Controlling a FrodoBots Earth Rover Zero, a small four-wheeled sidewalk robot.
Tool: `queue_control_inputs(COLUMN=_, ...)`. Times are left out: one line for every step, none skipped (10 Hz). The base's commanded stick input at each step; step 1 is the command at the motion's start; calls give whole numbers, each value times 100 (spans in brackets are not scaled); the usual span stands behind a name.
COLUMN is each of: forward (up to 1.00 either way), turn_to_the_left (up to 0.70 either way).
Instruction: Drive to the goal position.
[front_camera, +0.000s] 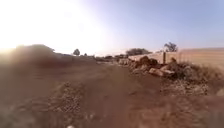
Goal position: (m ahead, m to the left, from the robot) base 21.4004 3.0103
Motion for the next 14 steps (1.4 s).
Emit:
queue_control_inputs(forward=70, turn_to_the_left=0)
queue_control_inputs(forward=70, turn_to_the_left=0)
queue_control_inputs(forward=70, turn_to_the_left=0)
queue_control_inputs(forward=70, turn_to_the_left=0)
queue_control_inputs(forward=70, turn_to_the_left=0)
queue_control_inputs(forward=70, turn_to_the_left=0)
queue_control_inputs(forward=70, turn_to_the_left=0)
queue_control_inputs(forward=70, turn_to_the_left=0)
queue_control_inputs(forward=70, turn_to_the_left=0)
queue_control_inputs(forward=70, turn_to_the_left=0)
queue_control_inputs(forward=69, turn_to_the_left=0)
queue_control_inputs(forward=70, turn_to_the_left=0)
queue_control_inputs(forward=70, turn_to_the_left=0)
queue_control_inputs(forward=70, turn_to_the_left=0)
